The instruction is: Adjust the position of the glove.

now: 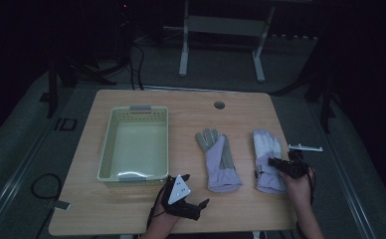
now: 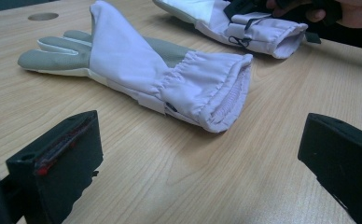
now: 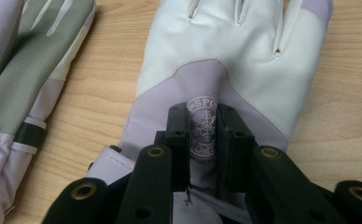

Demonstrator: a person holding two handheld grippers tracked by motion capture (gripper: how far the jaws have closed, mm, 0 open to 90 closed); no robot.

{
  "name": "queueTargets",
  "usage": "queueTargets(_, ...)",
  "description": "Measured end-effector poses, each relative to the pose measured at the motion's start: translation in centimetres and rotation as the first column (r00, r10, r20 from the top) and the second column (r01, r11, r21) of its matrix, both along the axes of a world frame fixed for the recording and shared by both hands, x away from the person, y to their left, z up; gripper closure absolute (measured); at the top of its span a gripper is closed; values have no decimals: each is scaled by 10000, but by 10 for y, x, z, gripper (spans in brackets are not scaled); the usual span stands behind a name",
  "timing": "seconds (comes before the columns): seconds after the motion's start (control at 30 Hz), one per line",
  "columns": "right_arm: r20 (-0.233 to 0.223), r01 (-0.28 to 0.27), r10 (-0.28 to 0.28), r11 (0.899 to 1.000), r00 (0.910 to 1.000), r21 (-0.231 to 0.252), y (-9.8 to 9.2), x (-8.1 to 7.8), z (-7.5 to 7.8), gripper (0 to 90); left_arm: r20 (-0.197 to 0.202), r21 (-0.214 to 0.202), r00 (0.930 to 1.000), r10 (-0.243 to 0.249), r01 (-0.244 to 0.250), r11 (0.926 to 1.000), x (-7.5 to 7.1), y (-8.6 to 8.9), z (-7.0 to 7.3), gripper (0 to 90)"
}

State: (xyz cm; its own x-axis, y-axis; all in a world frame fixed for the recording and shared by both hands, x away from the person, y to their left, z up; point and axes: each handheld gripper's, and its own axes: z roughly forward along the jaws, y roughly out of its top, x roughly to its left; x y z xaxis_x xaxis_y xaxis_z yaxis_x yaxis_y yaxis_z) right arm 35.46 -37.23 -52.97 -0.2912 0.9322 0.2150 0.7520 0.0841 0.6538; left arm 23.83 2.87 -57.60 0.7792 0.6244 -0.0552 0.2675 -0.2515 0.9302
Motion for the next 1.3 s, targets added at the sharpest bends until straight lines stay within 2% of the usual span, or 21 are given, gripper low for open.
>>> queueTargets(0.07,25,-37,37,10000,10000,-40,0,1,0,757,-14,1,10000,12,-12,10000,0,0,0,0)
queueTargets(0.1,49,-159,159,9998,9999,130,-3,1,4,718,-20,-9,10000,21,-21,10000,0,0,0,0)
queueTargets(0.23,782,-572,573,9984,9953,-39,-9,-2,20,660,-17,4,10000,19,-19,10000,0,0,0,0)
queueTargets(0.33,1030,-794,816,9965,9913,-254,-12,-4,26,612,-30,7,10000,19,-19,10000,0,0,0,0)
queueTargets(0.43,1028,-921,953,9951,9901,-348,-12,-5,22,550,-28,12,10000,25,-25,10000,0,0,0,0)
queueTargets(0.53,974,-1002,1028,9945,9899,-316,-11,-5,14,532,-20,10,10000,32,-32,10000,0,0,0,0)
queueTargets(0.6,748,-971,1001,9944,9922,-422,-10,-3,7,514,-21,2,10000,32,-32,10000,0,0,0,0)
queueTargets(0.67,565,-992,1020,9937,9932,-514,-10,-1,-1,532,-15,5,10000,29,-29,10000,0,0,0,0)
queueTargets(0.73,407,-1065,1101,9909,9931,-820,-9,1,-8,600,-26,9,10000,30,-30,10000,0,0,0,0)
queueTargets(0.8,361,-1167,1191,9912,9922,-628,-10,3,-12,651,-28,-6,10000,34,-34,10000,0,0,0,0)
queueTargets(0.93,249,-1270,1281,9910,9914,-416,-10,3,-10,766,-11,8,10000,43,-43,10000,0,0,0,0)
queueTargets(1.13,473,-1247,1270,9910,9908,-488,-9,-2,8,797,-52,-17,10000,50,-50,10000,1,0,0,0)
queueTargets(1.23,740,-1315,1314,9913,9886,-39,-13,-5,22,803,-32,14,10000,62,-62,10000,0,0,0,0)
queueTargets(1.3,886,-1421,1412,9898,9860,38,-13,-8,34,804,-29,27,10000,66,-66,10000,0,0,0,0)
